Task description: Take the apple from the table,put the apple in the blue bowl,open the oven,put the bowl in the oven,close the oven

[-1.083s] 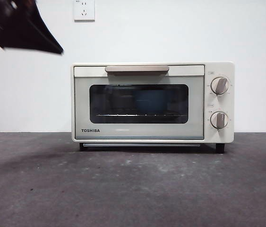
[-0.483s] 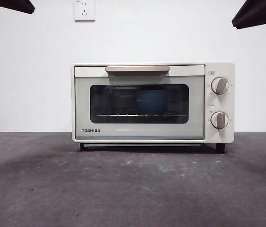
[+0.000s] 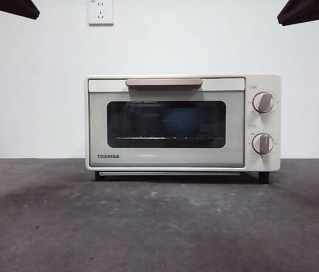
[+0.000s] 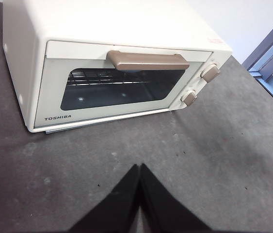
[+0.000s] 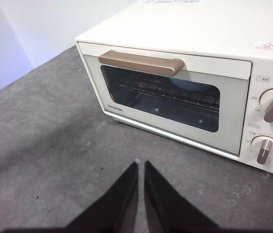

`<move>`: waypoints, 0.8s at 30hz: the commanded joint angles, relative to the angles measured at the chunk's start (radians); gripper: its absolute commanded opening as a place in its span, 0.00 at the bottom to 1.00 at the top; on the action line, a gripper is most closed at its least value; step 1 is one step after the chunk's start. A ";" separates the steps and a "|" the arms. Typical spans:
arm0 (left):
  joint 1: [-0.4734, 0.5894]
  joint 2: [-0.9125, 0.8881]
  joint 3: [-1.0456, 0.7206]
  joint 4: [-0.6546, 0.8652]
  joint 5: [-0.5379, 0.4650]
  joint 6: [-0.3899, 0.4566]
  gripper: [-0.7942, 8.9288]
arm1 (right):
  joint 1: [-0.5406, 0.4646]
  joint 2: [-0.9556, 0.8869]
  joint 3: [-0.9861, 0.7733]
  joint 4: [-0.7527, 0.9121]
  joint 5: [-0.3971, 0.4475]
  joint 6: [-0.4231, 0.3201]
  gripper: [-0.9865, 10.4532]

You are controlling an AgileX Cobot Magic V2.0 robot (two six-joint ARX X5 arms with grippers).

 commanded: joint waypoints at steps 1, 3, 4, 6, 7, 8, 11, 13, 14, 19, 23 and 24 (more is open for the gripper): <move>-0.004 0.008 0.018 0.009 0.001 0.009 0.09 | 0.005 0.003 0.008 0.008 0.001 -0.008 0.09; -0.004 0.008 0.018 0.009 0.001 0.009 0.09 | 0.005 0.003 0.008 0.008 0.001 -0.008 0.09; -0.004 0.008 0.018 0.009 0.001 0.009 0.09 | 0.005 0.003 0.008 0.008 0.001 -0.008 0.09; -0.004 0.008 0.018 0.009 0.001 0.009 0.09 | 0.005 0.003 0.008 0.008 0.001 -0.008 0.09; -0.004 0.008 0.018 0.009 0.001 0.009 0.09 | 0.005 0.003 0.008 0.008 0.001 -0.008 0.09; -0.004 0.008 0.018 0.009 0.001 0.009 0.09 | 0.005 0.003 0.008 0.008 0.001 -0.008 0.09; -0.004 0.006 0.018 0.016 -0.002 0.131 0.09 | 0.005 0.003 0.008 0.008 0.001 -0.008 0.09; 0.001 -0.008 0.017 0.022 -0.010 0.220 0.09 | 0.005 0.003 0.008 0.008 0.001 -0.008 0.09; 0.010 -0.016 0.016 0.037 -0.026 0.267 0.09 | 0.005 0.003 0.008 0.008 0.001 -0.008 0.09; 0.120 -0.119 -0.041 0.150 -0.070 0.402 0.09 | 0.005 0.003 0.008 0.008 0.001 -0.008 0.09; 0.237 -0.241 -0.157 0.251 -0.080 0.434 0.09 | 0.005 0.003 0.008 0.008 0.002 -0.008 0.09; 0.265 -0.277 -0.196 0.278 -0.097 0.437 0.09 | 0.005 0.003 0.008 0.008 0.001 -0.008 0.09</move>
